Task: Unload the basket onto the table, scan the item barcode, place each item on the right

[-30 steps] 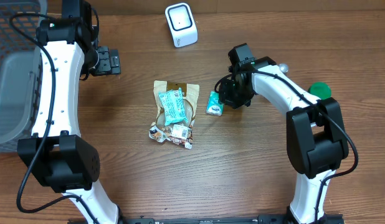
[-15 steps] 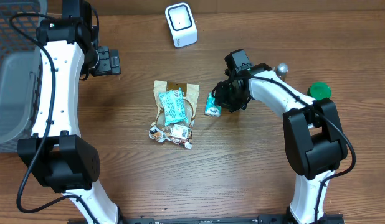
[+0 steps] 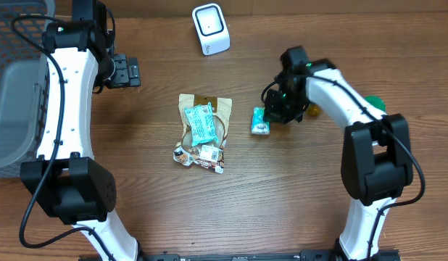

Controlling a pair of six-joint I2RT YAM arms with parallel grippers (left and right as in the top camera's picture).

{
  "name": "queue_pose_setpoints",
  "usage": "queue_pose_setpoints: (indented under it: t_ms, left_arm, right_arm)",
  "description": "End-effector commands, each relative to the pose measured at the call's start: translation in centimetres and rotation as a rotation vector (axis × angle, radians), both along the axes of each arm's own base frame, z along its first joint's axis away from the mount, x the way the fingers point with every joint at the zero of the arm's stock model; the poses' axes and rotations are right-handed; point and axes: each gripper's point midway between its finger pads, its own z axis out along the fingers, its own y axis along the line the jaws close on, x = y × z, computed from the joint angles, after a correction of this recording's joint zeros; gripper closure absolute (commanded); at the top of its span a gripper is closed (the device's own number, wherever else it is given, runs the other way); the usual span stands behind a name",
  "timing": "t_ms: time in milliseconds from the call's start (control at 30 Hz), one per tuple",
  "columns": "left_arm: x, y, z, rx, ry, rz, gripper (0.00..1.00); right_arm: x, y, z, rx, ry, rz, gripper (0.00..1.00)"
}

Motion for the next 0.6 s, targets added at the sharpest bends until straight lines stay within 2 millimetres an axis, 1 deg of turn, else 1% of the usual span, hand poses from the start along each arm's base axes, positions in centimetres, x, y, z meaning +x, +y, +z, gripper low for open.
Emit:
queue_pose_setpoints:
  t_ms: [0,67,100,133,200,300,367,567]
  left_arm:
    - [0.3,-0.2,0.6,0.008,-0.019,-0.016,0.01]
    - [0.3,-0.2,0.6,0.008,-0.019,-0.017,0.0]
    - [0.3,-0.2,0.6,0.008,-0.019,-0.016,0.0]
    - [0.3,-0.2,0.6,0.008,-0.019,-0.016,0.0]
    - [0.3,-0.2,0.6,0.008,-0.019,-0.016,0.0]
    - [0.3,-0.2,0.6,0.008,-0.019,-0.016,0.0]
    - [0.3,-0.2,0.6,0.008,-0.019,-0.016,0.0]
    - [0.3,-0.2,0.6,0.008,-0.019,-0.017,0.0]
  right_arm:
    - [0.2,3.1,5.7,0.288,-0.149,0.254,0.96]
    - [-0.8,4.3,8.7,0.48,-0.198,0.35,0.96]
    - [-1.2,4.6,10.0,0.567,-0.22,0.376,0.96]
    - [-1.5,4.6,11.4,0.65,-0.24,0.388,0.96]
    - [-1.7,4.3,12.9,0.747,-0.252,0.375,0.96]
    - [-1.8,3.3,14.3,0.83,-0.258,0.343,0.96]
    - [-2.0,2.9,14.8,0.862,-0.26,0.332,0.96]
    - [-3.8,2.3,16.4,0.947,-0.277,0.355,0.96]
